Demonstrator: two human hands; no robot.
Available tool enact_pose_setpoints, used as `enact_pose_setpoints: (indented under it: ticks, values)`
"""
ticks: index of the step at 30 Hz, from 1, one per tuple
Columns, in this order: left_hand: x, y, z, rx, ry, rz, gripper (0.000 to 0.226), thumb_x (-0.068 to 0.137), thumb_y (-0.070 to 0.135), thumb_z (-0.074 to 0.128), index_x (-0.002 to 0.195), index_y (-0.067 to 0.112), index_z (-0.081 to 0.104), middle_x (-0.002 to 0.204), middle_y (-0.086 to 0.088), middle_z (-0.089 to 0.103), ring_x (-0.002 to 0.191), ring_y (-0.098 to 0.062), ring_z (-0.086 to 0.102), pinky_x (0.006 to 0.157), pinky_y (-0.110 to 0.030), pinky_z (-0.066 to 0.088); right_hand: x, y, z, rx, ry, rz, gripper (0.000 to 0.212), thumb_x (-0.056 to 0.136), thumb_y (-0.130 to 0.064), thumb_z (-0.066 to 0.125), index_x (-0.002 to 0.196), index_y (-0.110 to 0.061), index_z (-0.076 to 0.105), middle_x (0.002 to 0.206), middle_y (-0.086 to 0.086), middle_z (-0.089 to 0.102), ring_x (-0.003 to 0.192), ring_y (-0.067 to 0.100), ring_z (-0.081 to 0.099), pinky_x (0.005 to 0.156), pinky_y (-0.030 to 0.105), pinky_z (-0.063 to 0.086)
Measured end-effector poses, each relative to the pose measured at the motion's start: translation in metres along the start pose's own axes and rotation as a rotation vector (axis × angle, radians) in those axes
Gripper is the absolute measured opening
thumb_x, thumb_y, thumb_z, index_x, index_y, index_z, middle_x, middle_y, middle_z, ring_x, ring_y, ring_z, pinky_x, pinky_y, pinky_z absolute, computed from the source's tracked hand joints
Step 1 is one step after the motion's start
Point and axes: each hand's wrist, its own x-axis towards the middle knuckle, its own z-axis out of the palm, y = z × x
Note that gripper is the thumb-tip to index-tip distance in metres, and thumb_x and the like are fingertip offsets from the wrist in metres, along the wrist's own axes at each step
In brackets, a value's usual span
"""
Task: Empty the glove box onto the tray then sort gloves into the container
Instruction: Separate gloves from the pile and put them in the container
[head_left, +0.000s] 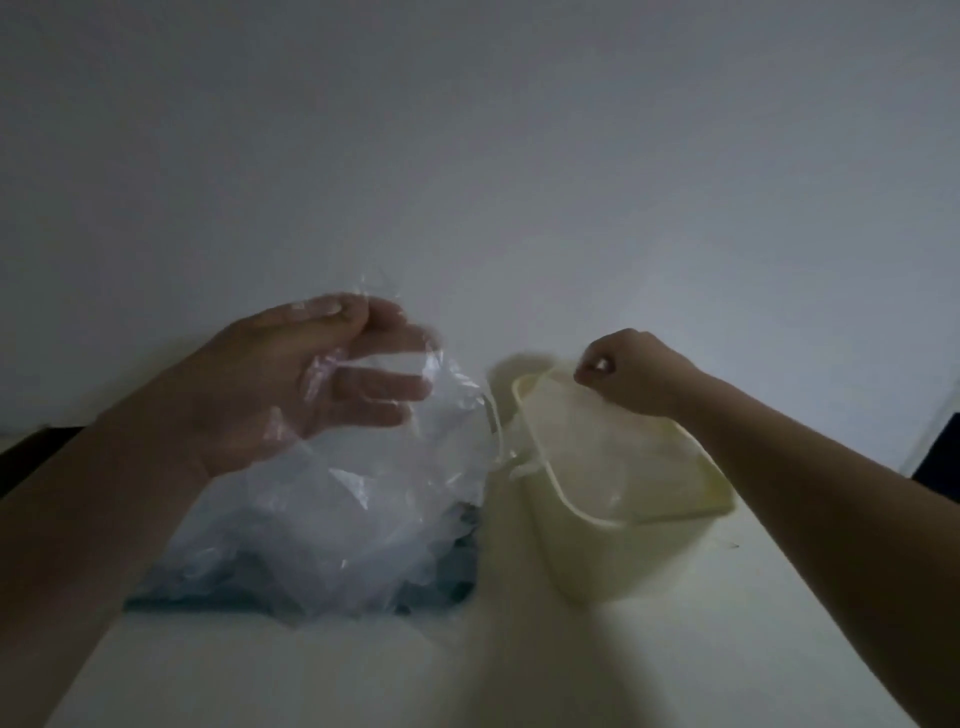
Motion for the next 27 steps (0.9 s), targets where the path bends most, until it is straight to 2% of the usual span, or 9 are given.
enact_pose_setpoints:
  ticks: [3, 6, 10, 14, 16, 18, 21, 24, 27]
  values:
    - [0.03, -0.005, 0.024, -0.021, -0.039, -0.02, 0.022, 0.096, 0.021, 0.05, 0.101, 0.014, 0.07, 0.12, -0.014, 0.076, 0.088, -0.032, 0.078, 0.067, -0.04, 0.065, 0.008, 0.006, 0.018, -0.052, -0.026, -0.012, 0.007, 0.09, -0.037, 0.069, 0.083, -0.037, 0.068, 0.09, -0.009, 0.067, 0.088, 0.02, 0.066, 0.082, 0.034, 0.056]
    - [0.072, -0.02, 0.05, -0.098, -0.137, -0.072, 0.018, 0.094, 0.013, 0.054, 0.106, 0.012, 0.067, 0.116, -0.013, 0.077, 0.091, -0.031, 0.078, 0.071, -0.041, 0.065, 0.009, 0.015, 0.017, 0.03, 0.006, 0.018, 0.01, 0.09, -0.022, 0.065, 0.097, -0.029, 0.068, 0.092, -0.001, 0.066, 0.081, 0.021, 0.061, 0.075, 0.029, 0.047]
    - [0.134, -0.054, 0.079, -0.002, -0.126, -0.199, 0.016, 0.103, 0.0, 0.052, 0.112, 0.005, 0.065, 0.108, -0.016, 0.077, 0.089, -0.029, 0.078, 0.081, -0.042, 0.065, 0.004, 0.029, -0.014, 0.253, 0.247, 0.072, 0.041, 0.09, -0.022, 0.074, 0.13, -0.026, 0.066, 0.108, 0.001, 0.07, 0.092, 0.019, 0.068, 0.091, 0.033, 0.055]
    - [0.176, -0.083, 0.106, 0.228, -0.037, -0.29, 0.017, 0.098, -0.013, 0.057, 0.101, 0.002, 0.065, 0.087, -0.018, 0.075, 0.072, -0.024, 0.076, 0.071, -0.035, 0.066, -0.019, 0.029, -0.046, 0.303, 0.364, 0.107, 0.034, 0.099, -0.02, 0.061, 0.132, -0.022, 0.065, 0.122, 0.001, 0.068, 0.105, 0.019, 0.068, 0.095, 0.032, 0.054]
    - [0.185, -0.095, 0.117, 0.354, 0.041, -0.276, 0.017, 0.092, -0.012, 0.067, 0.099, 0.003, 0.067, 0.085, -0.017, 0.074, 0.071, -0.024, 0.075, 0.077, -0.04, 0.064, -0.039, 0.013, -0.053, 0.223, 0.247, 0.038, 0.031, 0.101, -0.023, 0.06, 0.131, -0.02, 0.067, 0.127, 0.001, 0.069, 0.109, 0.018, 0.067, 0.094, 0.026, 0.048]
    - [0.187, -0.103, 0.121, 0.448, 0.123, -0.246, 0.022, 0.084, -0.006, 0.078, 0.101, 0.005, 0.071, 0.1, -0.02, 0.076, 0.088, -0.033, 0.076, 0.086, -0.047, 0.063, -0.058, -0.009, -0.047, 0.164, -0.01, 0.011, 0.035, 0.103, -0.03, 0.058, 0.136, -0.021, 0.064, 0.129, 0.003, 0.067, 0.112, 0.019, 0.065, 0.094, 0.027, 0.047]
    - [0.182, -0.103, 0.114, 0.514, 0.248, -0.171, 0.038, 0.086, 0.001, 0.076, 0.121, 0.011, 0.066, 0.117, -0.014, 0.07, 0.1, -0.03, 0.073, 0.084, -0.036, 0.061, -0.071, -0.032, -0.024, 0.064, -0.363, -0.009, 0.05, 0.106, -0.037, 0.05, 0.153, -0.026, 0.042, 0.146, 0.004, 0.056, 0.12, 0.023, 0.062, 0.101, 0.036, 0.05]
    - [0.168, -0.094, 0.094, 0.587, 0.42, -0.031, 0.045, 0.091, 0.011, 0.072, 0.135, 0.016, 0.063, 0.127, -0.003, 0.065, 0.111, -0.023, 0.065, 0.091, -0.031, 0.056, -0.051, -0.035, 0.009, -0.132, -0.495, -0.007, 0.067, 0.106, -0.043, 0.047, 0.163, -0.026, 0.018, 0.163, 0.009, 0.037, 0.138, 0.03, 0.049, 0.111, 0.038, 0.04]
    - [0.141, -0.086, 0.069, 0.612, 0.44, 0.044, 0.041, 0.093, 0.013, 0.07, 0.133, 0.019, 0.063, 0.124, 0.002, 0.065, 0.102, -0.009, 0.062, 0.074, -0.017, 0.047, -0.034, -0.034, 0.041, -0.207, -0.595, -0.009, 0.067, 0.101, -0.046, 0.053, 0.161, -0.031, 0.025, 0.156, 0.006, 0.044, 0.134, 0.031, 0.052, 0.111, 0.042, 0.044]
